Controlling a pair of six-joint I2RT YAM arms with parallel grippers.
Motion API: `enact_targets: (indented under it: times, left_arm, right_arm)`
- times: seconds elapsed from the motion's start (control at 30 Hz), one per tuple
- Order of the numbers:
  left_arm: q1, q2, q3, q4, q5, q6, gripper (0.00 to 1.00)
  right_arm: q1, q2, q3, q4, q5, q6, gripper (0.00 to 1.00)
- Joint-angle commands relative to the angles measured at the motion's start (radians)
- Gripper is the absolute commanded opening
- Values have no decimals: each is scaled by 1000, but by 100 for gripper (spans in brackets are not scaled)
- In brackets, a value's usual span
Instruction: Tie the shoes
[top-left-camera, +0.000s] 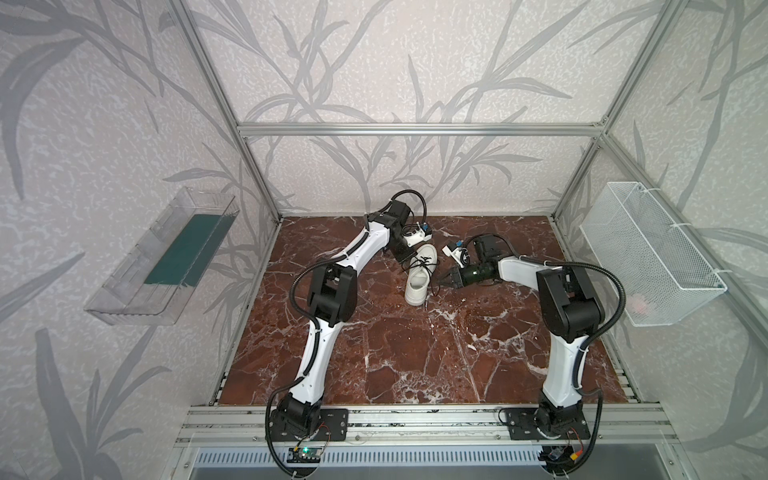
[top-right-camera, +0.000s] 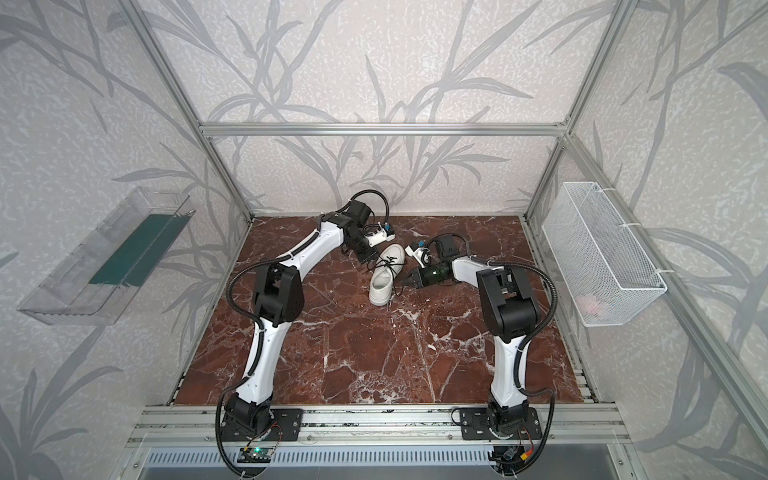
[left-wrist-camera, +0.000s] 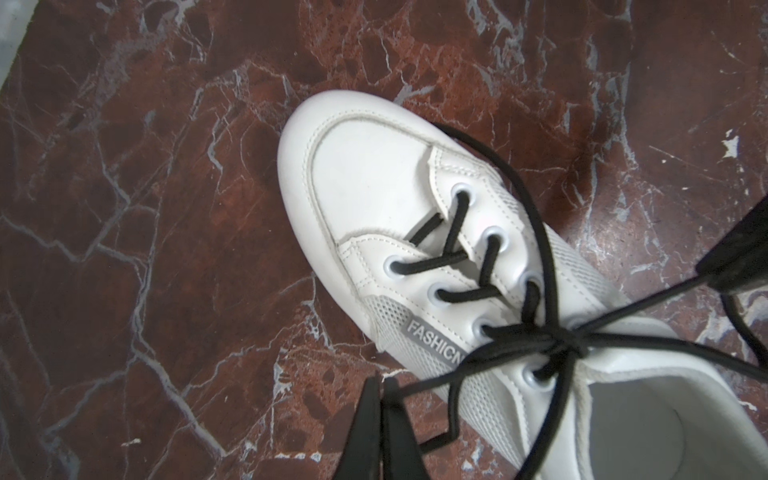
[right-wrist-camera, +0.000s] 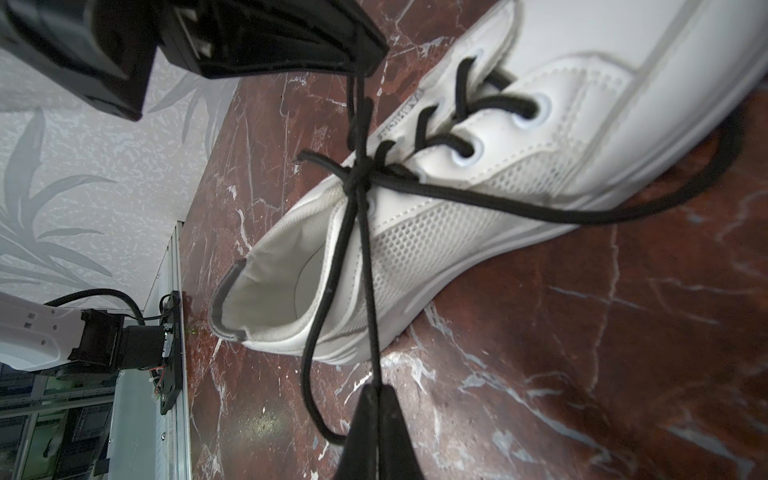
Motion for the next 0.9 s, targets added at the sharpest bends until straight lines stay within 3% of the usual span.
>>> enact_targets:
  times: [0.0,0.03,0.1,0.13,0.2,0.23,0.33,0.7,0.87]
  left_arm:
    - [44,-1,10,-4,8,7,0]
    - [42,-3,11,-13,48,16,0]
    - [36,-12,1,-28,142,19,0]
    - [31,-21,-11,-20,168,7,4]
    - [25,-41,-47,2,191,-3,27]
    - [22,-52,-67,25,188,-16,32]
    - [24,-78,-112,73,186,-28,39]
    - [36,-119,-130,132,173,-60,44]
    - [37,-134,-161,153,177,-62,45]
  right_arm:
    - [-5,-11,14,-107,-11,-4,0]
    - [-5,-14,20,-95,-26,8,0]
    - [-7,-25,31,-71,-34,41,27]
    - [-11,-31,35,-62,-34,51,32]
    - [-24,-38,47,-58,-32,68,40]
    - [-34,-40,50,-51,-27,84,42]
    - [-57,-28,71,-31,-19,146,44]
    - [-64,152,294,-47,105,386,41]
    - [-63,221,334,-41,110,459,41]
